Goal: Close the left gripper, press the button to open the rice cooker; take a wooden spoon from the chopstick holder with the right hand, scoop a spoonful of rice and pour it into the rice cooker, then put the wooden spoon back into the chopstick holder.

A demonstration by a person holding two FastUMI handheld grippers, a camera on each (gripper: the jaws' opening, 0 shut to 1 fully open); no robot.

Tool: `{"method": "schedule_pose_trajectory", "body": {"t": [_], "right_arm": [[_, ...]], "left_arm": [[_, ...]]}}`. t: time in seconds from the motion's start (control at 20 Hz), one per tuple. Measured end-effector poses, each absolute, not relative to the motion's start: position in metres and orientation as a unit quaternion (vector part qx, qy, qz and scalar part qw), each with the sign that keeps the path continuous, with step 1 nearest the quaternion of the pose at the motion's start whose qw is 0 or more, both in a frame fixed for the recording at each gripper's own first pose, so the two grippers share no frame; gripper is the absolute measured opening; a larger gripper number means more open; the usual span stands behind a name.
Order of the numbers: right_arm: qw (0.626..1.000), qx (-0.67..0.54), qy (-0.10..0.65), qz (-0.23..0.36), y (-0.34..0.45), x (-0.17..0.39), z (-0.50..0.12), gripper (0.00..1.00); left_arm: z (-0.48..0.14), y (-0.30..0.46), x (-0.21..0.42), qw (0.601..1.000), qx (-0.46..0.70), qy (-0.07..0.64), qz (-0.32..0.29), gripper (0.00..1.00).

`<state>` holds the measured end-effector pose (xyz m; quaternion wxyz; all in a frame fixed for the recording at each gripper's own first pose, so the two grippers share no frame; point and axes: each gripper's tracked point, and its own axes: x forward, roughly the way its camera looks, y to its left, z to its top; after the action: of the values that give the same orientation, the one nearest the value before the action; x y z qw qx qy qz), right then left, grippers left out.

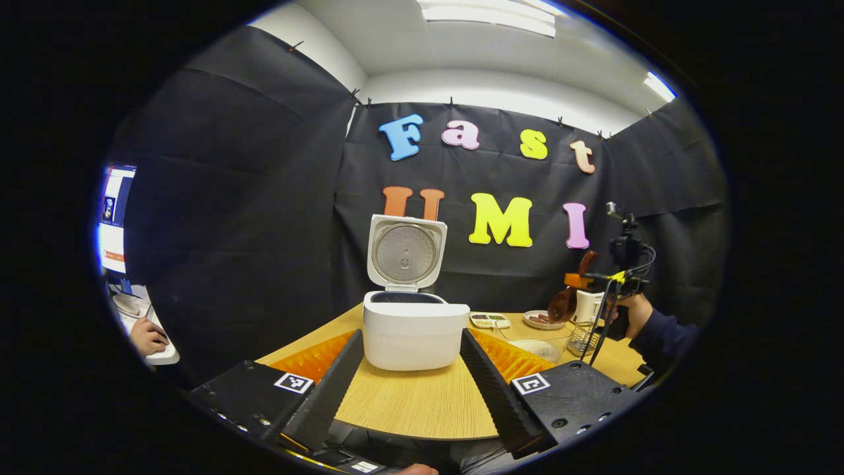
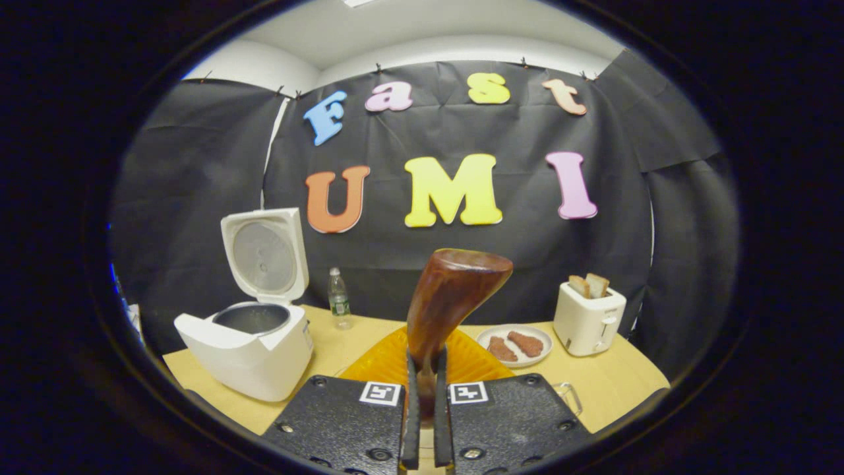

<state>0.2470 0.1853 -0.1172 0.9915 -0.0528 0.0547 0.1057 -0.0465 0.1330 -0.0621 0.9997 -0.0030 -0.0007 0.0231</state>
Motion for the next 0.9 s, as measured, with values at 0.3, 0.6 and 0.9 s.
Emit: {"method": "schedule_pose_trajectory", "body": {"t": [0.3,0.6,0.9], "right_arm": [[0.986,-0.077,0.118,0.089,0.177,0.272,-0.179,0.14],[0.983,-0.068,0.155,0.068,0.166,0.290,-0.212,0.14],[0.980,-0.027,0.175,0.093,0.190,0.286,-0.227,0.14]], "left_arm": [[-0.071,0.131,-0.041,1.000,-0.002,0.006,0.016,0.94],[-0.077,0.136,-0.036,1.000,0.000,0.013,0.023,0.94],[-0.078,0.135,-0.036,1.000,0.007,0.010,0.021,0.94]]}}
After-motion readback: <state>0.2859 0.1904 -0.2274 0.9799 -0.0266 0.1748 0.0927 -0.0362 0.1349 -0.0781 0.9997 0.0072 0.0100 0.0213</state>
